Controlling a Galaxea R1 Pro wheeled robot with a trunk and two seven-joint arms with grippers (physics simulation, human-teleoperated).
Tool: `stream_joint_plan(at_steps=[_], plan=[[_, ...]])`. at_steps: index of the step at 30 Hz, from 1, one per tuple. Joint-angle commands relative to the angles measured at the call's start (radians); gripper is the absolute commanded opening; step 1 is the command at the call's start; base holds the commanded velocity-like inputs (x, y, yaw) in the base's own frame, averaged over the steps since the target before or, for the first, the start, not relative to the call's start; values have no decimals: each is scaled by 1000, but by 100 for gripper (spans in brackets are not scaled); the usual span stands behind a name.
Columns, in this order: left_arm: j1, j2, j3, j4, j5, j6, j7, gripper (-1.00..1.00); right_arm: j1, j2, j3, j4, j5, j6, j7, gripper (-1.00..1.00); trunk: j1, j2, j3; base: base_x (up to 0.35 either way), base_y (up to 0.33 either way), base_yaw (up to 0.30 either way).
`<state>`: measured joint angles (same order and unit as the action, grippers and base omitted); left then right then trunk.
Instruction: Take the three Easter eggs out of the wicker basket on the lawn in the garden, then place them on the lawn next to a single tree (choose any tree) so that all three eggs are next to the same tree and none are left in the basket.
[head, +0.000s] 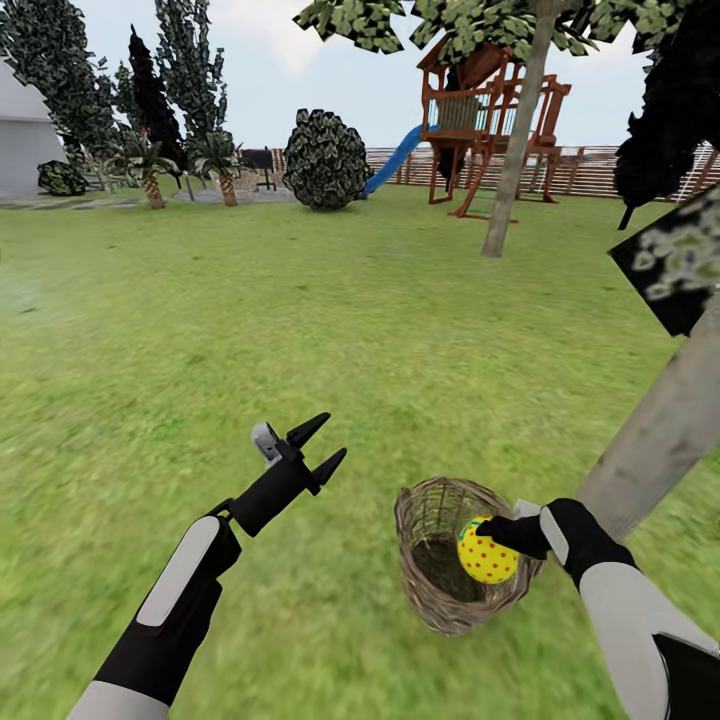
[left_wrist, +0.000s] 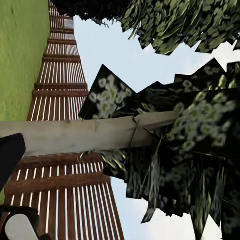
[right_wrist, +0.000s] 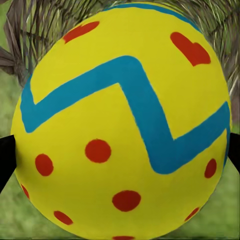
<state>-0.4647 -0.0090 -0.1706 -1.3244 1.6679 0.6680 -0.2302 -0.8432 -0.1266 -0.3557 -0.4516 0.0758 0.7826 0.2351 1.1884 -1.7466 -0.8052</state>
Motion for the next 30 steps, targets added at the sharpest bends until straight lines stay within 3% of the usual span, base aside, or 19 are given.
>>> stream_joint_plan(at_steps=[1,8,17,21,25,30], plan=[[0,0,0,0,3,4,-1,100,-1,3,-7,-1,9,4,6,-100,-5,7,2,-333,0,0],[0,24,3,0,7,2,-5,100,-1,6,-6,-1,10,-9,6,-100,-12,21,9,-100,0,0],[0,26,4,0,27,1,-5,100,-1,8,-6,-1,10,-10,6,-100,-12,21,9,0,0,0],[-1,26,2,-4,27,2,-5,100,-1,15,-6,-2,10,-10,6,-100,-28,49,21,0,0,0],[0,26,2,-6,27,2,-4,100,-1,60,1,-19,6,-43,7,-100,-43,77,34,0,0,0],[0,26,0,-14,26,1,-3,100,-1,66,0,-97,2,-44,13,-100,-62,112,49,0,0,0]])
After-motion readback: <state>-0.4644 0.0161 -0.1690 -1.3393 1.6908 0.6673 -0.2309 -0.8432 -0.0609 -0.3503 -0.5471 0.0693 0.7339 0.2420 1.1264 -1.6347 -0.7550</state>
